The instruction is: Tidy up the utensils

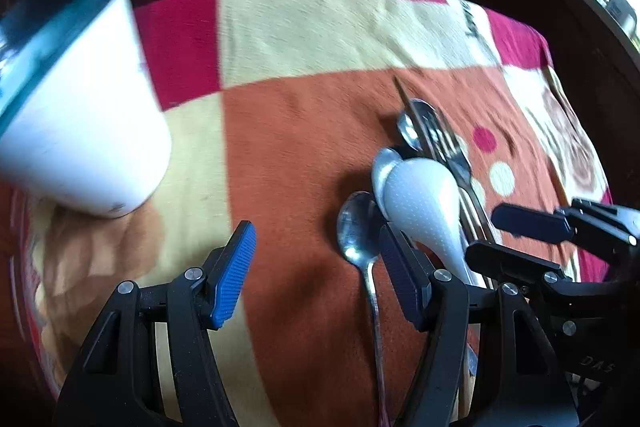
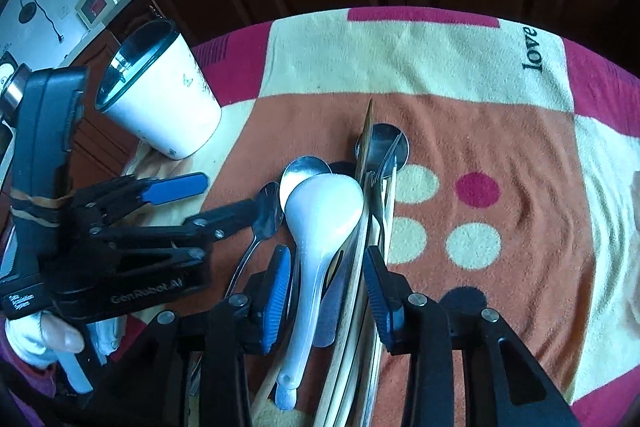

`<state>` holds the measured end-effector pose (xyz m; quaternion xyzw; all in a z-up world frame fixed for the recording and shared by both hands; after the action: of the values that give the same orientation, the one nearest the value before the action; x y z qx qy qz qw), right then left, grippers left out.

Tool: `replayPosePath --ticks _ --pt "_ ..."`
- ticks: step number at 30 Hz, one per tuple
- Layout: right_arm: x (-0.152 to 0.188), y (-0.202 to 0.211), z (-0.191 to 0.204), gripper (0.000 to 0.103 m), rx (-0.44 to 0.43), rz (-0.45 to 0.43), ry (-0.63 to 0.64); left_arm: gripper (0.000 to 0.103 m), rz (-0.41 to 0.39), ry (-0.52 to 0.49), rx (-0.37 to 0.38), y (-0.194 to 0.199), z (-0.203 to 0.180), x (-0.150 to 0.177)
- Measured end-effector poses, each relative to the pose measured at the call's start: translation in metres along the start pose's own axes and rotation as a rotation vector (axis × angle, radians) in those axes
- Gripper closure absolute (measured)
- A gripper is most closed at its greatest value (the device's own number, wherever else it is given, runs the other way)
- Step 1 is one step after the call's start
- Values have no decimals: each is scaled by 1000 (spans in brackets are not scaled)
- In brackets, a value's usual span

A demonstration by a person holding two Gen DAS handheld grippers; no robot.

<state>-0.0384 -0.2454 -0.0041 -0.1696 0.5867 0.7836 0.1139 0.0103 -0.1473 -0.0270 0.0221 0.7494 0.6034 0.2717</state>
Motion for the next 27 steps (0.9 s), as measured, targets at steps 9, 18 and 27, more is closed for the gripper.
replayPosePath --ticks 9,18,27 --pt "1 -1 -1 64 -5 11 13 77 33 -114 62 -13 -18 -1" --pt "1 -2 5 64 2 18 30 99 15 -82 108 -3 -4 5" --pt "-11 -23 6 64 30 39 35 101 -3 -33 102 10 15 12"
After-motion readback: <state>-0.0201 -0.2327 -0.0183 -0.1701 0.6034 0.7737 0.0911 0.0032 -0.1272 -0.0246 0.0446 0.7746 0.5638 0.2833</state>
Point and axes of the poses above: each gripper's, at about its wrist camera, not at the fingertips, and y roughly against the way its jaws point, z to its left, x to its underside, the point moved 7 cm from there along -y, roughly the way its jaws point, and after that the axes turned 4 degrees about z, right-handed, at the moved point
